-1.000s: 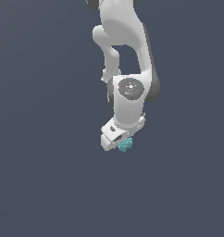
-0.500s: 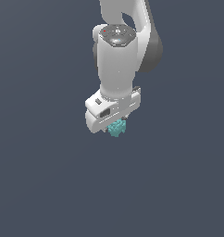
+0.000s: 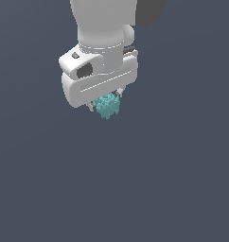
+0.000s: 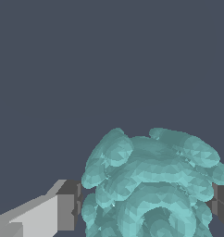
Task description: Pick up the object and move it to a goal position.
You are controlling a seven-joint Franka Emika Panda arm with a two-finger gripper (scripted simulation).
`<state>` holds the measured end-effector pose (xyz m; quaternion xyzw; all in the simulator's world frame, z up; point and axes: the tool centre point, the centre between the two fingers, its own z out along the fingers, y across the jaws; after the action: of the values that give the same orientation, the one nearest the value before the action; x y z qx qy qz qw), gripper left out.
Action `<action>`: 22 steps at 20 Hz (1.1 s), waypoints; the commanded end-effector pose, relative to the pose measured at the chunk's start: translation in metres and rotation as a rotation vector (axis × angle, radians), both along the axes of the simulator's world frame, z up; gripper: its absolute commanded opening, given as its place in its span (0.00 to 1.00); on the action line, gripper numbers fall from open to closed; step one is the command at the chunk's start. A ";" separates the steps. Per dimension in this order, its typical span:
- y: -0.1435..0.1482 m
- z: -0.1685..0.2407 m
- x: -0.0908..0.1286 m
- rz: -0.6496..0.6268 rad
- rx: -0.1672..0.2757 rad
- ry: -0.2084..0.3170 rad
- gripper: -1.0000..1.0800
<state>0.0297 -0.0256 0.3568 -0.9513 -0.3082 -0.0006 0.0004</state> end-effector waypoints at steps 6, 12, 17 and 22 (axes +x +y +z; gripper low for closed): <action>-0.024 0.073 -0.004 0.000 0.000 0.001 0.00; -0.036 0.107 -0.004 -0.001 0.000 0.001 0.00; -0.041 0.123 -0.003 -0.001 -0.001 0.001 0.00; -0.043 0.129 -0.003 -0.001 -0.001 0.001 0.00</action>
<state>0.0265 -0.0683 0.4843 -0.9515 -0.3076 -0.0002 0.0000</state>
